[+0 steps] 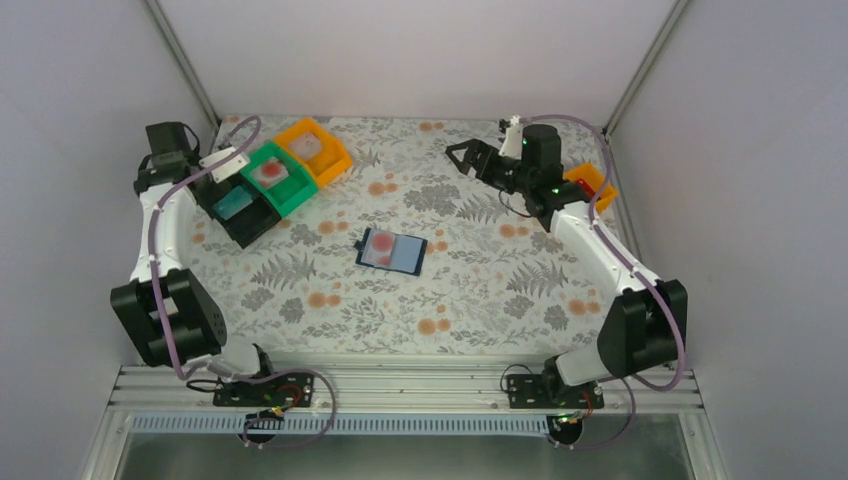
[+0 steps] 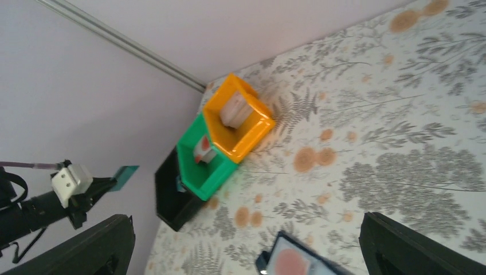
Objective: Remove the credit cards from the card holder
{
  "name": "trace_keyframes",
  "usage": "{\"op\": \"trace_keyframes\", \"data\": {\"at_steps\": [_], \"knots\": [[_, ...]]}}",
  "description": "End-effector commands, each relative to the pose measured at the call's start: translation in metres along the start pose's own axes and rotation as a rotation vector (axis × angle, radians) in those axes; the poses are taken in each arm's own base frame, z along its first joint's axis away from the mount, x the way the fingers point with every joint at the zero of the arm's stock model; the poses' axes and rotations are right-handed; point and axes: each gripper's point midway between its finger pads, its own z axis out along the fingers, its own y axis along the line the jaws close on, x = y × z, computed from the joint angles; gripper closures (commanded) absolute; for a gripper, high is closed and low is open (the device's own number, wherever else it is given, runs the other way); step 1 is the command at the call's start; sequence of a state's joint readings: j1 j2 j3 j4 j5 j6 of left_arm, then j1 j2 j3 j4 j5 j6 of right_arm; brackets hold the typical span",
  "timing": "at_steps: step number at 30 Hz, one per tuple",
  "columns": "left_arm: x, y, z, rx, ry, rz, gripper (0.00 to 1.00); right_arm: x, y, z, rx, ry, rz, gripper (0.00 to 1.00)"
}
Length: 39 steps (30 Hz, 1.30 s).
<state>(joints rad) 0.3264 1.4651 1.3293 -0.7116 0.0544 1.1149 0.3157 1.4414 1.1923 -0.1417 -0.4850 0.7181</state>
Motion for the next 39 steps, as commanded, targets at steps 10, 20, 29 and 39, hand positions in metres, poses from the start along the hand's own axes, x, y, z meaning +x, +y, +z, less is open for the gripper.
{"op": "trace_keyframes", "data": {"at_steps": [10,20,29,39], "knots": [[-0.007,-0.002,0.068,0.109,-0.197,0.019,0.97,-0.001,-0.058,-0.003,0.016,0.086,-0.053,0.01],[0.015,-0.023,0.108,0.125,-0.149,0.030,0.98,-0.004,-0.058,-0.004,0.002,0.082,-0.032,0.01],[0.032,-0.022,0.121,0.108,-0.080,0.058,0.98,-0.006,-0.061,-0.005,0.003,0.082,-0.011,0.01],[0.056,-0.020,0.119,0.075,0.018,-0.005,0.98,-0.011,-0.059,-0.005,-0.007,0.080,-0.011,0.01]]}}
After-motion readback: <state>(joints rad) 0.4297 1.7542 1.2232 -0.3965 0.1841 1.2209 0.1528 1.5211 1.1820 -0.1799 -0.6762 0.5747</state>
